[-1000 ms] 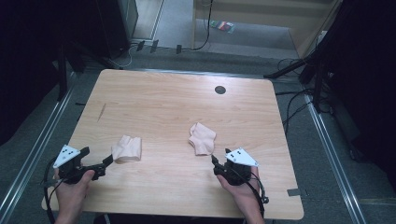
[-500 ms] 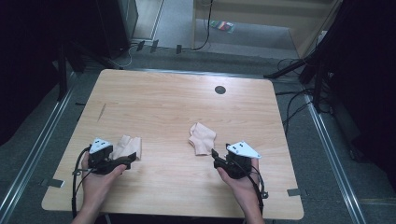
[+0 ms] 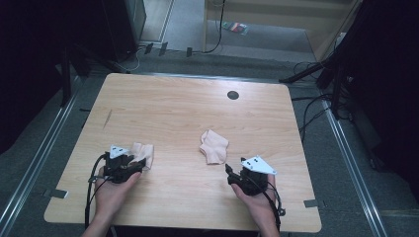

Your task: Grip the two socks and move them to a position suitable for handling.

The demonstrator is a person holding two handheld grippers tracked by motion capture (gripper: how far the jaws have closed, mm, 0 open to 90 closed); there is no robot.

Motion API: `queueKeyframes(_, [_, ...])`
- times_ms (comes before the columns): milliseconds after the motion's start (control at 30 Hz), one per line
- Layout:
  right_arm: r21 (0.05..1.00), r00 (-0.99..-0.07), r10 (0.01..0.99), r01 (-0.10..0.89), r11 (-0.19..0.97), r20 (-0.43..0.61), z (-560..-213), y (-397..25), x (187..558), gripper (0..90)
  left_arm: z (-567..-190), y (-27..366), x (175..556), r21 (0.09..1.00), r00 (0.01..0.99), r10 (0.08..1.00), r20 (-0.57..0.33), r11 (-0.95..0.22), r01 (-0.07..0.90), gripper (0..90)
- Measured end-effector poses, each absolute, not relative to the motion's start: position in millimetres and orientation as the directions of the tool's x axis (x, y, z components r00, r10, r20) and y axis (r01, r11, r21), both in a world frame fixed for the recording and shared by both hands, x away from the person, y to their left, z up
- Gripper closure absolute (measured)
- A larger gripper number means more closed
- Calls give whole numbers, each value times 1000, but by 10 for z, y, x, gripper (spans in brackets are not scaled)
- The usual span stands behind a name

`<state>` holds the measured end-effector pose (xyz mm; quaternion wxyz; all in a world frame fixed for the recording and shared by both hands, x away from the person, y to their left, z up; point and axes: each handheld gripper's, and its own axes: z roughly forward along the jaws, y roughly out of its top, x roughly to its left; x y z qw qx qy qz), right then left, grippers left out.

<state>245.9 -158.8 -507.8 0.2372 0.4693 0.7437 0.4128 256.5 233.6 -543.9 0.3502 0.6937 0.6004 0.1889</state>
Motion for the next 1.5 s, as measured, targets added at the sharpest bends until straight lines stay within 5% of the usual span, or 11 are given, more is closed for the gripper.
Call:
queueKeyframes(67, [831, -428, 902, 520, 196, 55, -5089, -1635, 2461, 417, -5458, 2407, 2544, 718, 242, 952, -190, -33, 695, 785])
queueKeyframes(133, [827, -417, 906, 534, 177, 76, -5095, -1655, 2464, 417, -5443, 2424, 2521, 725, 254, 947, -199, -32, 688, 830])
queueKeyframes(600, [832, -488, 871, 504, 233, 52, -5091, -1499, 2393, 401, -5055, 1816, 2080, 822, 442, 882, -164, -126, 556, 849])
queueKeyframes(1033, [823, -531, 846, 499, 271, 44, -5110, -1369, 2344, 398, -5293, 1250, 1997, 778, 523, 843, -126, -243, 579, 846])
queueKeyframes(1133, [821, -538, 842, 499, 278, 42, -5120, -1338, 2342, 397, -5390, 1217, 2070, 749, 499, 848, -179, -211, 628, 730])
queueKeyframes(1167, [819, -542, 840, 498, 284, 38, -5122, -1322, 2340, 396, -5392, 1214, 2071, 749, 493, 851, -180, -206, 630, 514])
queueKeyframes(1267, [815, -549, 835, 503, 289, 43, -5112, -1276, 2329, 409, -5305, 1319, 2056, 769, 510, 826, -238, -161, 619, 209])
queueKeyframes(1333, [814, -554, 830, 511, 277, 65, -5079, -1214, 2314, 452, -5270, 1399, 2060, 775, 517, 814, -266, -138, 617, 136])
queueKeyframes(1500, [822, -598, 796, 498, 277, 94, -4987, -991, 2252, 533, -5144, 1848, 2097, 810, 466, 828, -312, -25, 587, 138])
